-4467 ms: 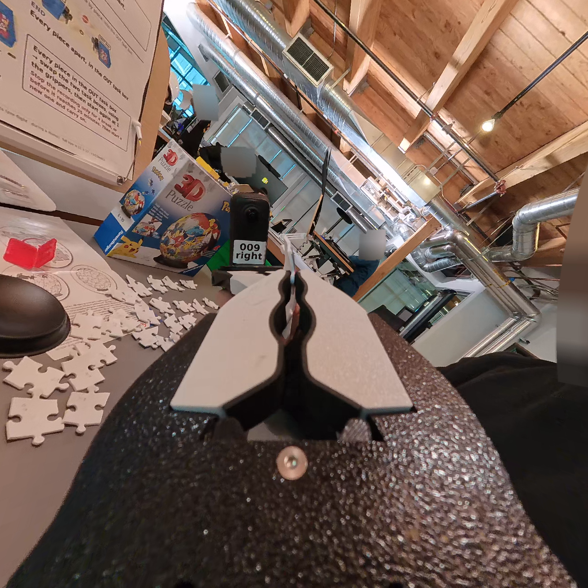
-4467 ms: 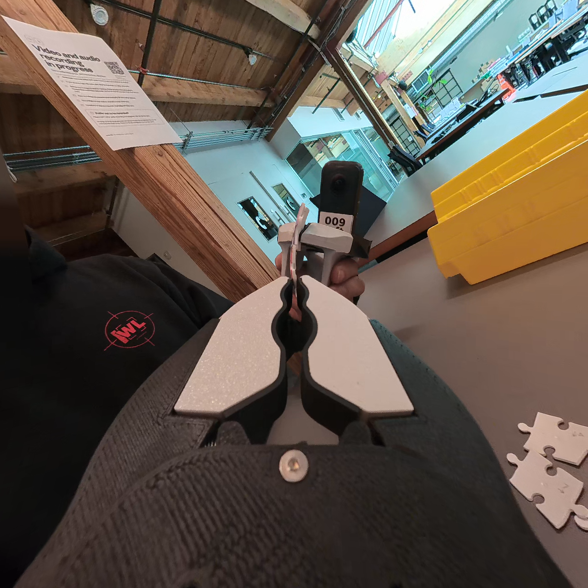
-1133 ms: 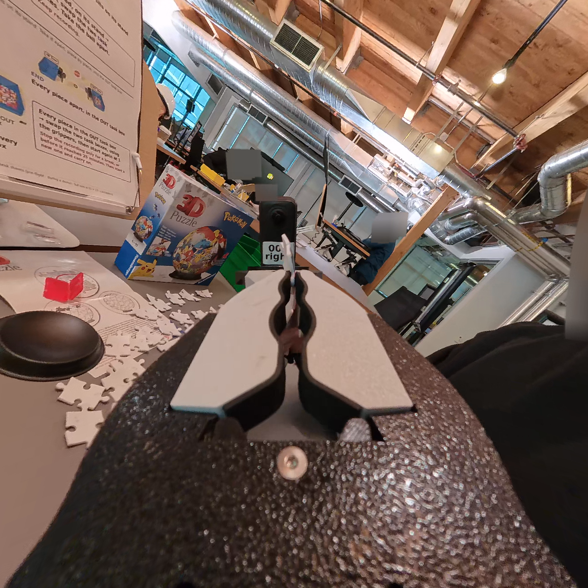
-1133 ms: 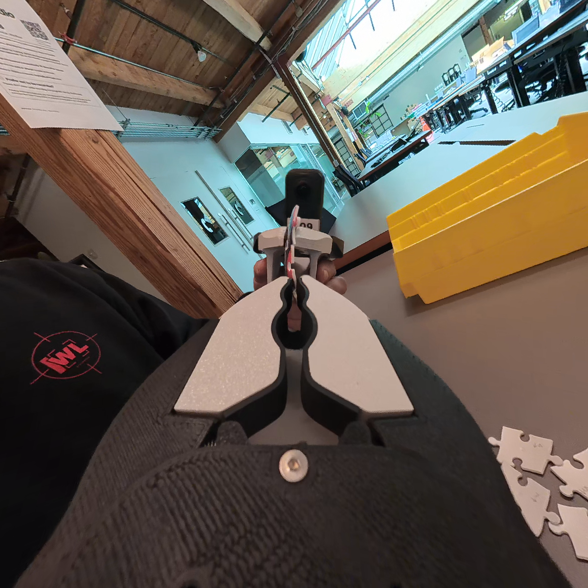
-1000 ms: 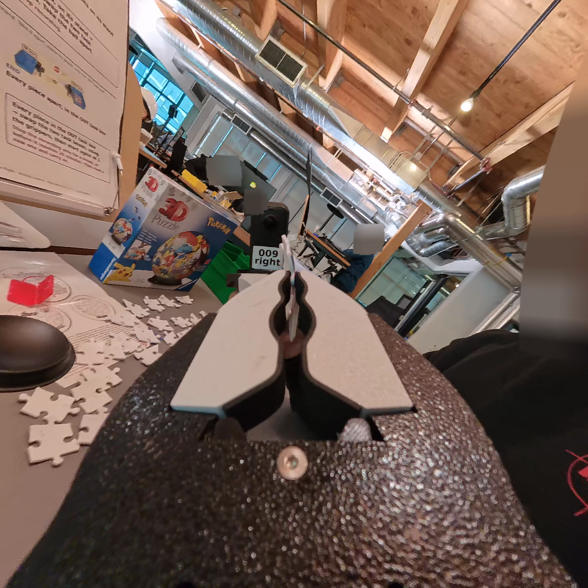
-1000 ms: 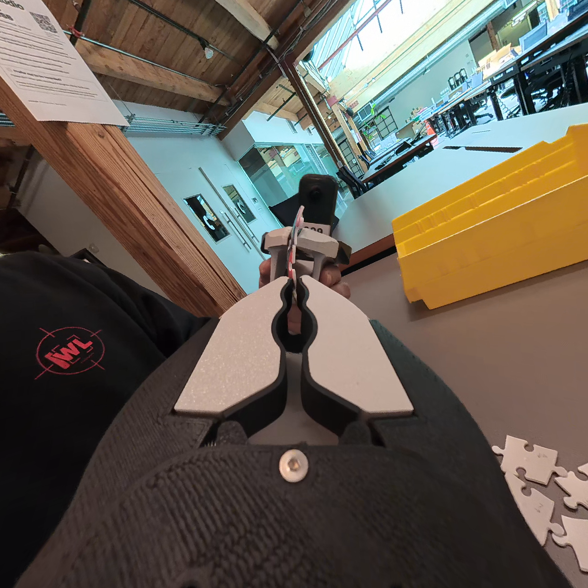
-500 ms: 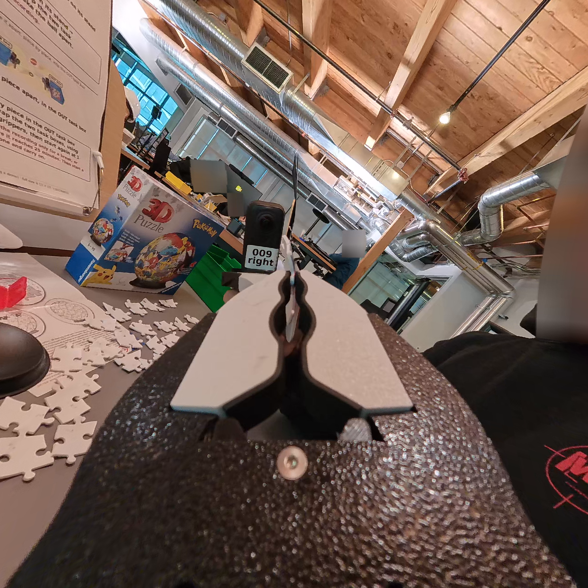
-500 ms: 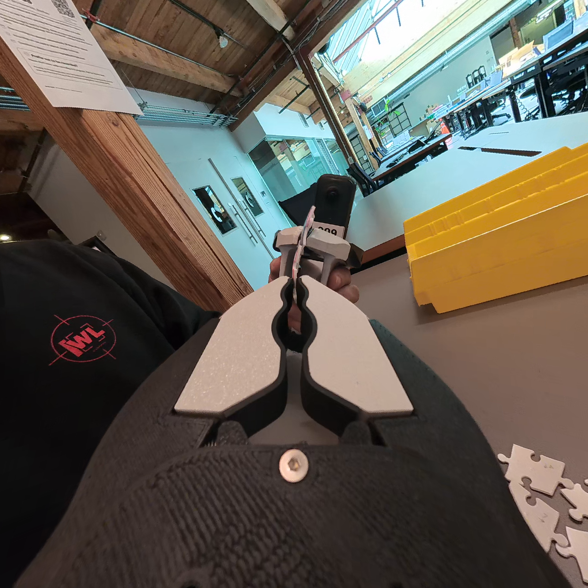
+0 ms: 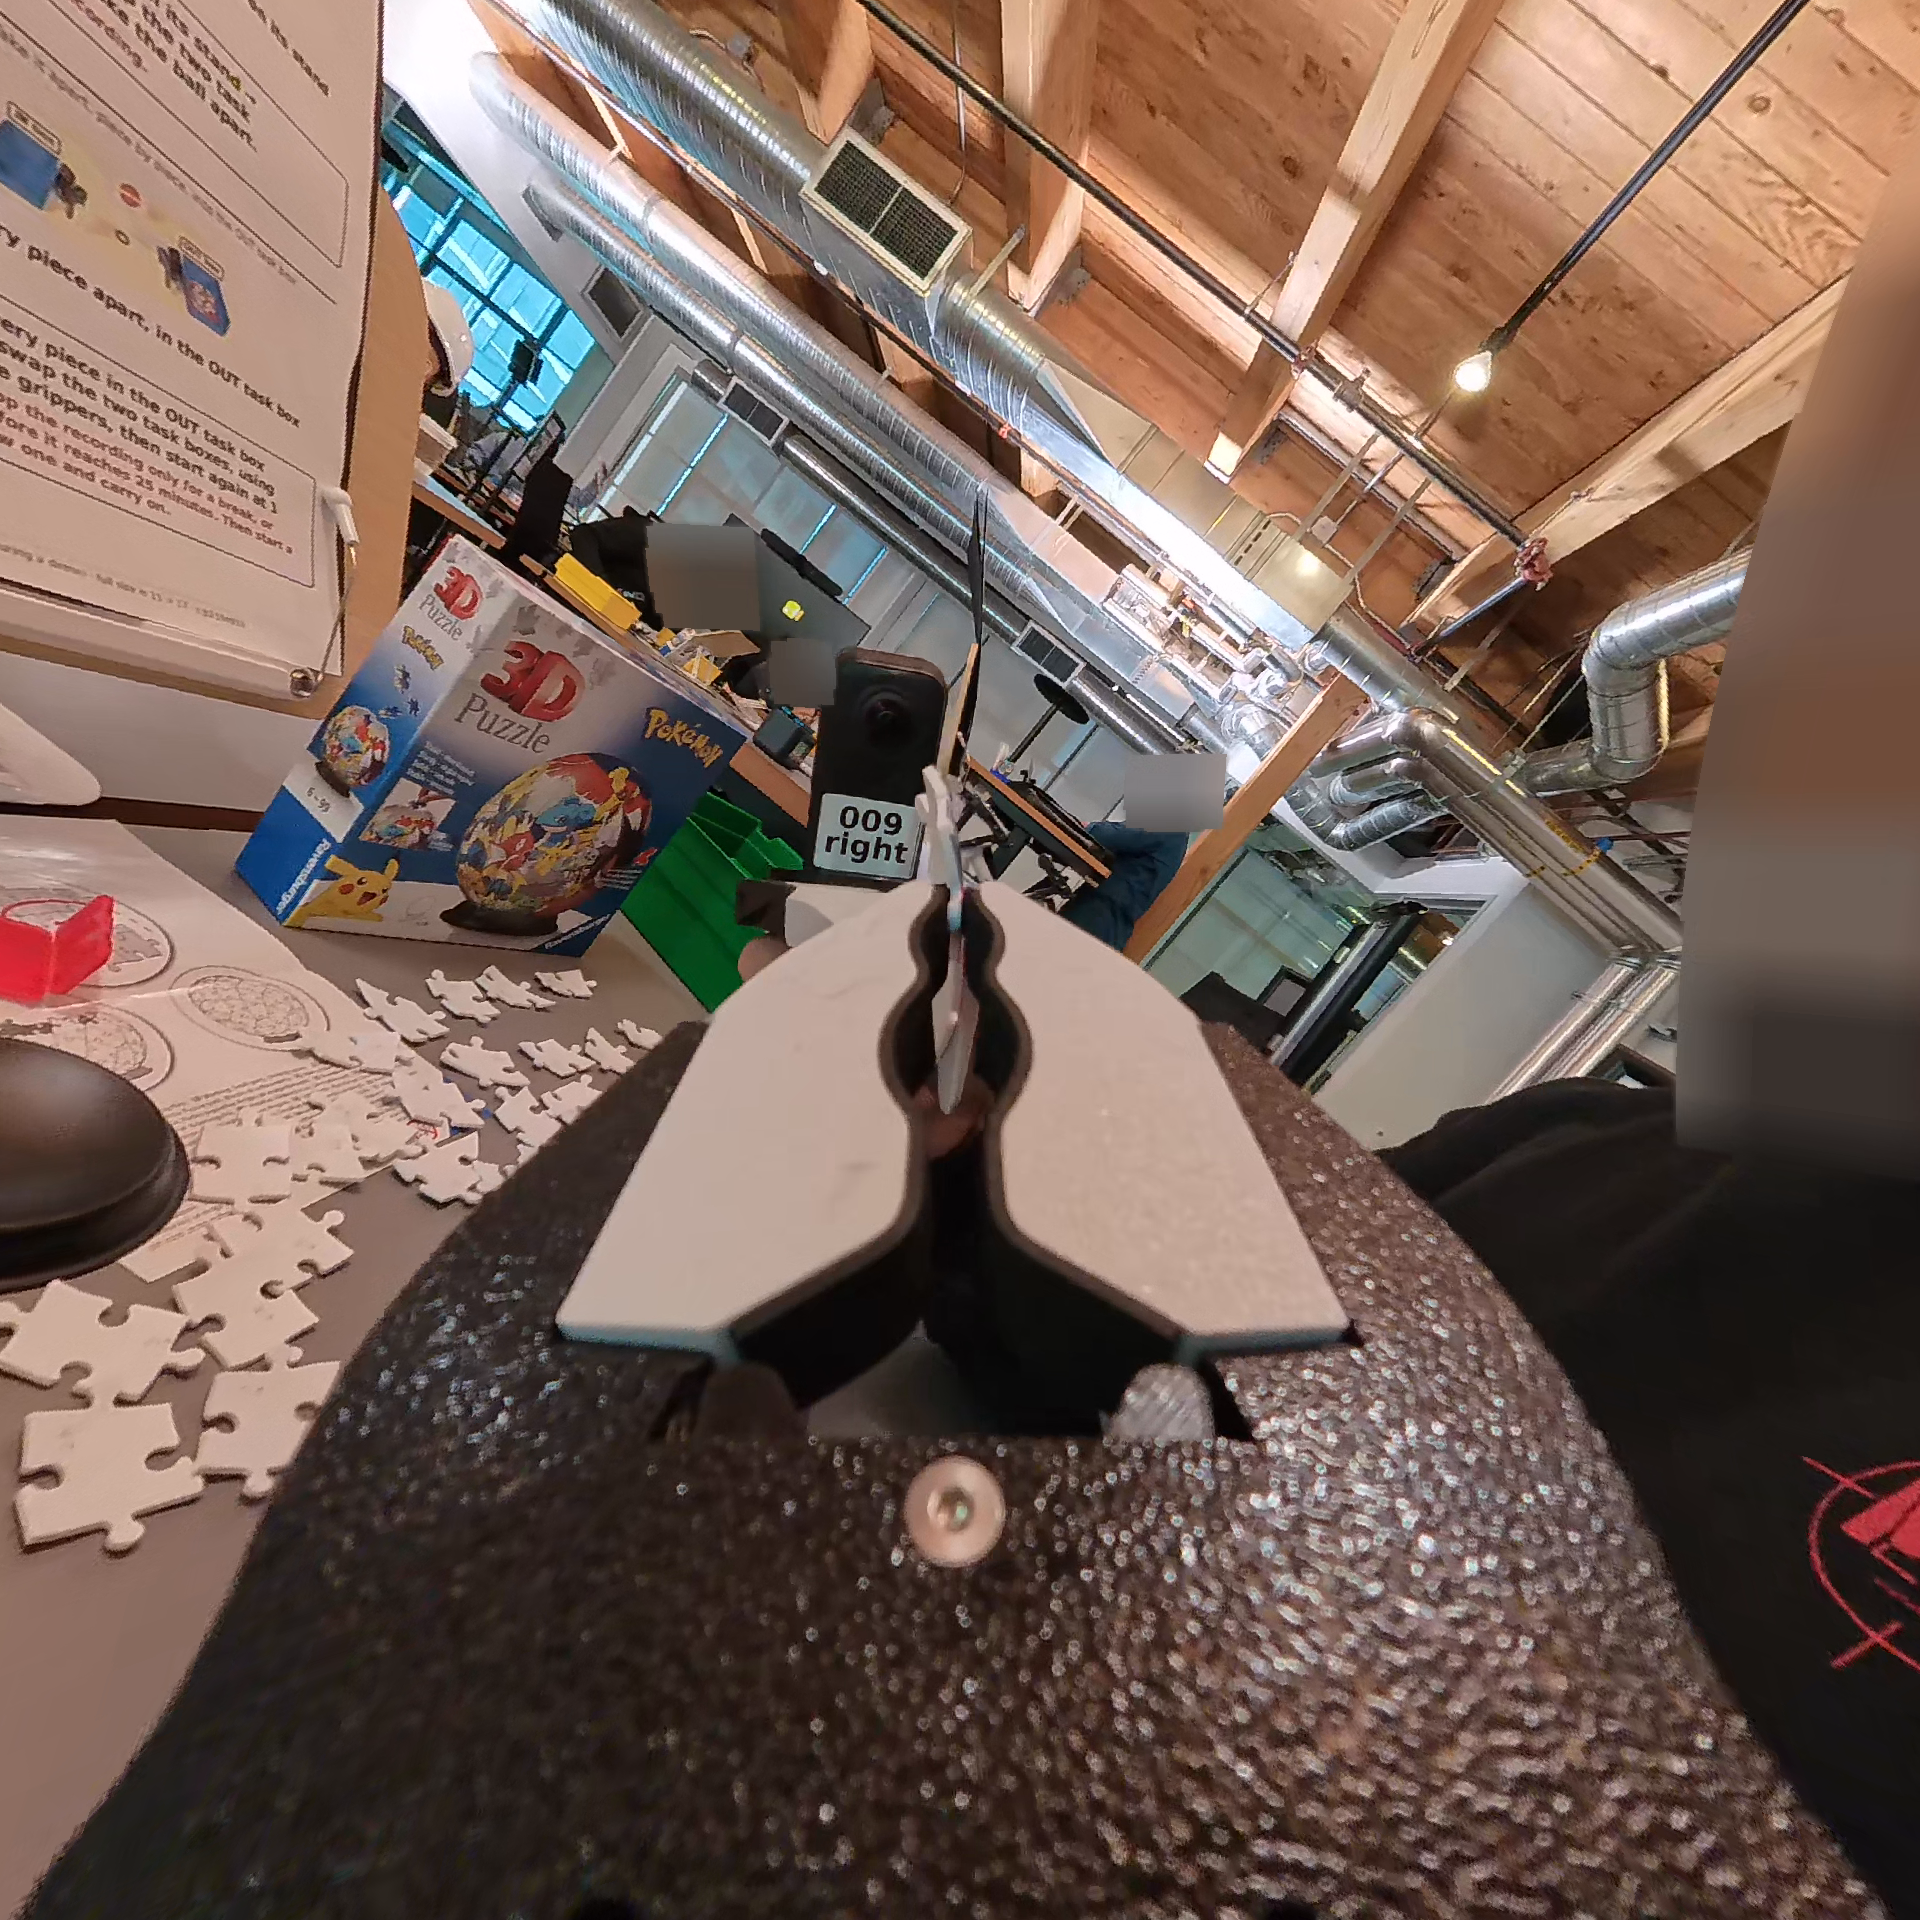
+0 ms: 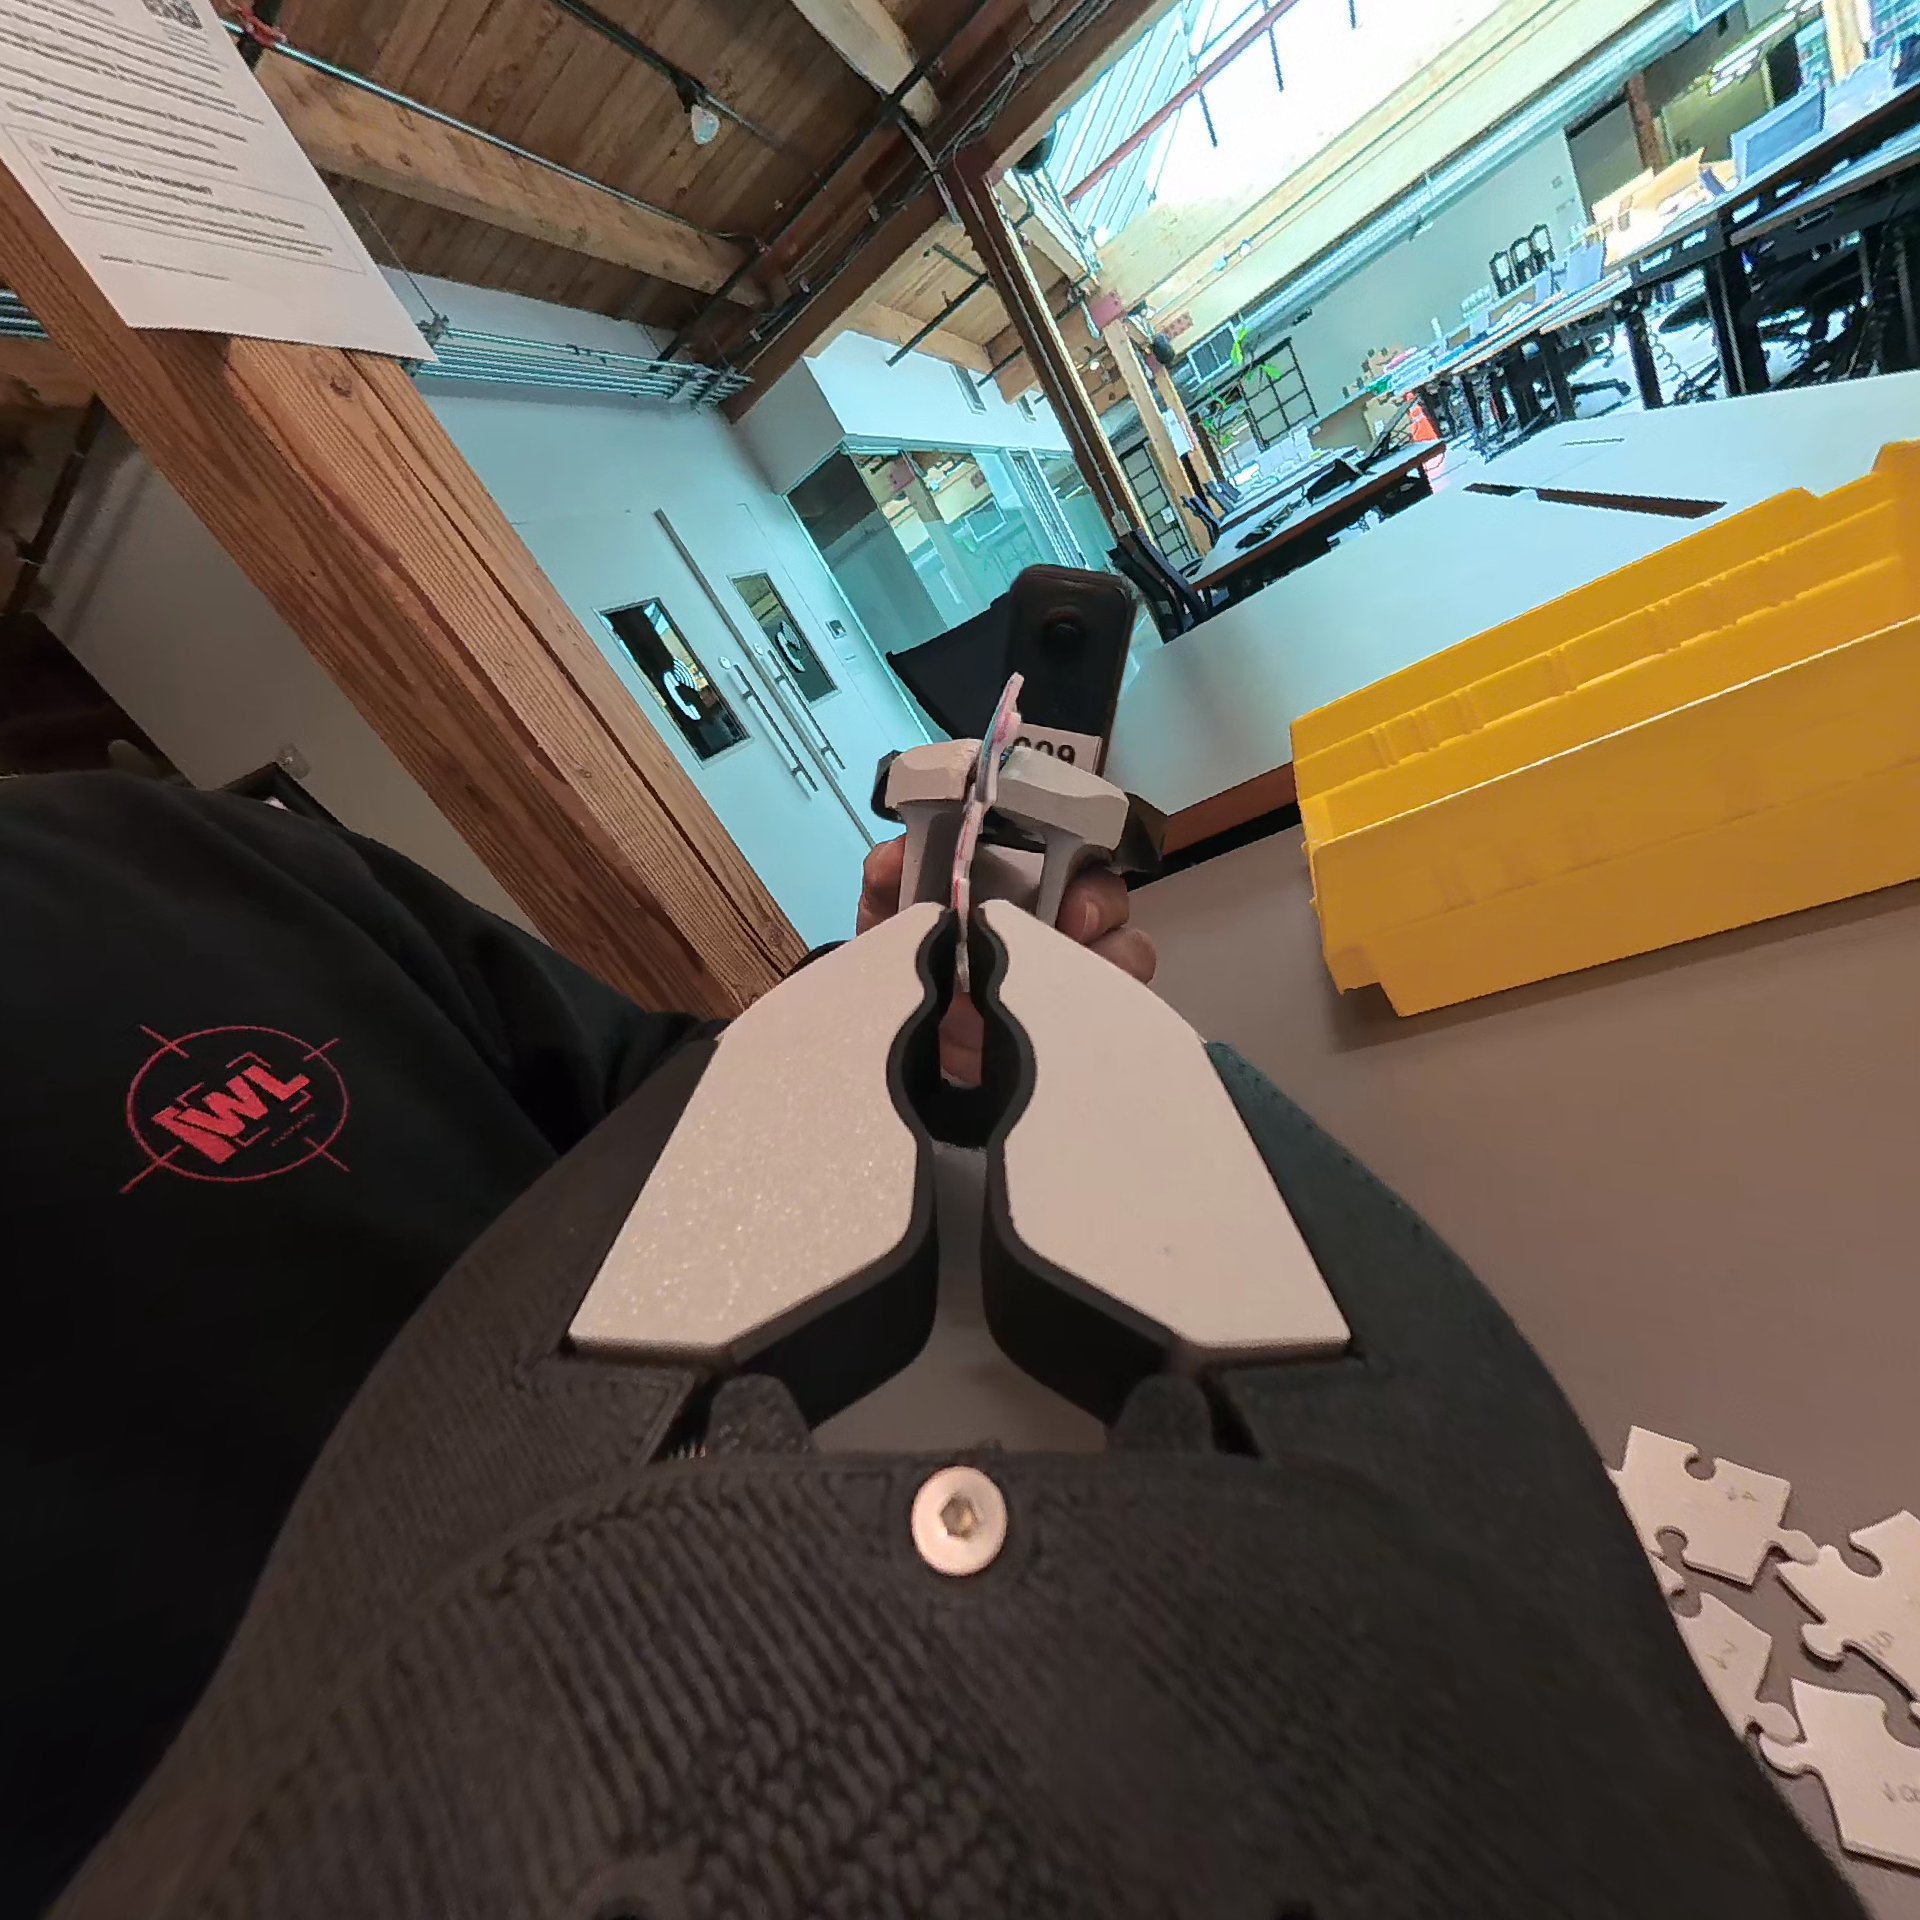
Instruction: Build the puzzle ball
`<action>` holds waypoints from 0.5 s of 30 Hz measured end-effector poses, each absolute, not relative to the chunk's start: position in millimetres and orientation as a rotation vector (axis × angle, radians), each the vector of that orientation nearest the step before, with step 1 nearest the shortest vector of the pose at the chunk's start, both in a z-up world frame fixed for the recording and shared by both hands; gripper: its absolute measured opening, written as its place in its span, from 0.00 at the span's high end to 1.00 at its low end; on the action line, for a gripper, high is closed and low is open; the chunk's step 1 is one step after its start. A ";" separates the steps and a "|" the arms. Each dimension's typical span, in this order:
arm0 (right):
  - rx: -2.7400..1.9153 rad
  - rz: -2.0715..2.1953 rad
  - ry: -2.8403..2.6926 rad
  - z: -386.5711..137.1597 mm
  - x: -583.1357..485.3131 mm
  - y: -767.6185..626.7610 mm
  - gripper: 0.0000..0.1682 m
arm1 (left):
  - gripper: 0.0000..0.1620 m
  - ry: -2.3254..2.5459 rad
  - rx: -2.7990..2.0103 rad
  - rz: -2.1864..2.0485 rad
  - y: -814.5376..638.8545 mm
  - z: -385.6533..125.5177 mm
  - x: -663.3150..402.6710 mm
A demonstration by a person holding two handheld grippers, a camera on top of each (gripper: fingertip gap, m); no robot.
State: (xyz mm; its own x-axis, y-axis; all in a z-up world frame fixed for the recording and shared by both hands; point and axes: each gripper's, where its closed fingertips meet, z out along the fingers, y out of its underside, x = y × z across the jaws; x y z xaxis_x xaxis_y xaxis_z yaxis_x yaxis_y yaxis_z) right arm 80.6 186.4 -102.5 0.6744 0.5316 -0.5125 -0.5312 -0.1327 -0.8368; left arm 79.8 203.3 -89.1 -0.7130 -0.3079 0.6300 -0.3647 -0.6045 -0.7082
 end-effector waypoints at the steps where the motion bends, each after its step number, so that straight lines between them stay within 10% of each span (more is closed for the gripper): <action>1: -1.436 0.911 0.002 -102.8 81.1 186.7 0.99 | 0.99 -1.389 1.182 2.525 203.6 -89.5 80.0; 15: -1.403 0.888 0.034 -104.3 86.4 189.4 0.99 | 0.99 -1.410 1.183 2.481 198.6 -96.2 80.2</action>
State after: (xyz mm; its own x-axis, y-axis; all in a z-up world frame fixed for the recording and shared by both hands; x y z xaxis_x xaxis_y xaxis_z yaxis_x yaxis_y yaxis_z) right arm 86.4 189.4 -104.3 0.6878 0.5135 -0.5130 -0.5516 -0.0895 -0.8293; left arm 80.2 198.6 -96.2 -0.7053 -0.3072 0.6389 -0.3917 -0.5823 -0.7124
